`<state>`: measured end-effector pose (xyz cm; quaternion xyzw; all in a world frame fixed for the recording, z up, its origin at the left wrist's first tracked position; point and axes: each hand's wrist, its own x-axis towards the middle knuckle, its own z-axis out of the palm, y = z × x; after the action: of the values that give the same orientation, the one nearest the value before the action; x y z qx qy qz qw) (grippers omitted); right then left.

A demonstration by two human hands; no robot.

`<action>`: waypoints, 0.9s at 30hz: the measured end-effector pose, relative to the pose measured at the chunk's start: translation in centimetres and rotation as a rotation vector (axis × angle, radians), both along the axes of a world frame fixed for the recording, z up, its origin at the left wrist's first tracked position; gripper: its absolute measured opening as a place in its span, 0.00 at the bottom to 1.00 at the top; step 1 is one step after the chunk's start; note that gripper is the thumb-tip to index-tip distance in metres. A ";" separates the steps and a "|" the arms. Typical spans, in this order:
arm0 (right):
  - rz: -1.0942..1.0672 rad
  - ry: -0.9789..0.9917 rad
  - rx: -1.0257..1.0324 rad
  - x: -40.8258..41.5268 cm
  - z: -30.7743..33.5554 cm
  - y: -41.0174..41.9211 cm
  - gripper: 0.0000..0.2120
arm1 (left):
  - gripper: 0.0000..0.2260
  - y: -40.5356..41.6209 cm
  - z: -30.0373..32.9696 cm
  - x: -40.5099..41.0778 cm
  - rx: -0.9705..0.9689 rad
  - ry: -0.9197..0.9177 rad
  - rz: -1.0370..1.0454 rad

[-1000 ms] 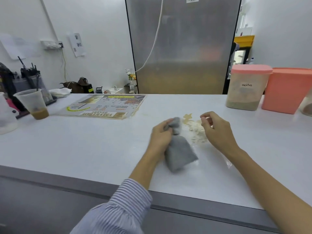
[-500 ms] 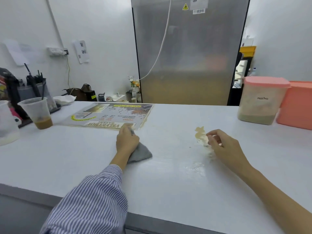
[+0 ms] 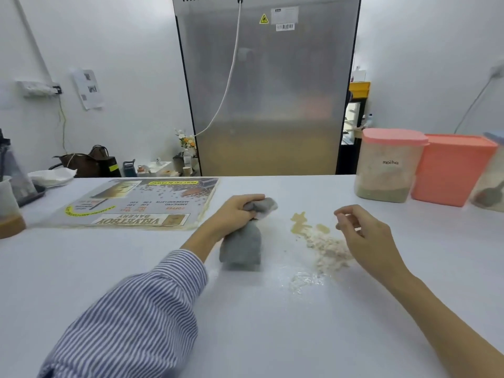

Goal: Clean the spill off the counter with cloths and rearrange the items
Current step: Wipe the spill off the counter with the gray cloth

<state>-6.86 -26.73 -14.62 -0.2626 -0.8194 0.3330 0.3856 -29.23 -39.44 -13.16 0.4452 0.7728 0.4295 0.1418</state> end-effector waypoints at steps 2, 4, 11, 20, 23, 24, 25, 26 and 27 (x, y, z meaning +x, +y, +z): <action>-0.037 0.009 0.010 0.1 0.1 0.3 0.07 | 0.20 -0.7 -0.7 -2.2 -0.032 0.046 0.094; -0.075 0.009 0.013 0.2 -0.1 0.7 0.07 | 0.12 -0.1 -2.3 -3.0 -0.113 0.116 0.125; -0.171 0.007 -0.008 0.6 -0.2 2.0 0.07 | 0.15 8.0 -3.4 -2.9 -0.175 0.245 0.011; -0.192 -0.015 0.008 0.7 -0.3 2.2 0.08 | 0.16 9.6 -2.2 2.3 -0.279 0.173 -0.472; -0.182 -0.028 0.012 0.7 -0.6 2.0 0.07 | 0.14 7.7 -1.3 4.6 -0.258 0.151 -0.599; -0.178 -0.027 0.011 0.8 -0.7 1.9 0.07 | 0.14 6.8 -0.6 4.8 -0.220 0.126 -0.588; -0.174 -0.025 0.008 0.8 -0.7 1.8 0.08 | 0.13 5.9 0.1 4.5 -0.164 0.084 -0.543; -0.168 -0.024 0.004 0.9 -0.7 1.7 0.08 | 0.13 5.0 1.0 3.7 -0.104 0.035 -0.486; -0.161 -0.025 -0.001 0.9 -0.7 1.6 0.08 | 0.13 4.1 1.8 2.6 -0.059 -0.012 -0.429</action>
<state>-5.98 -25.10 -15.28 -0.3323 -0.8001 0.2981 0.4006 -26.59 -35.39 -11.35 0.5926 0.6717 0.3694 0.2474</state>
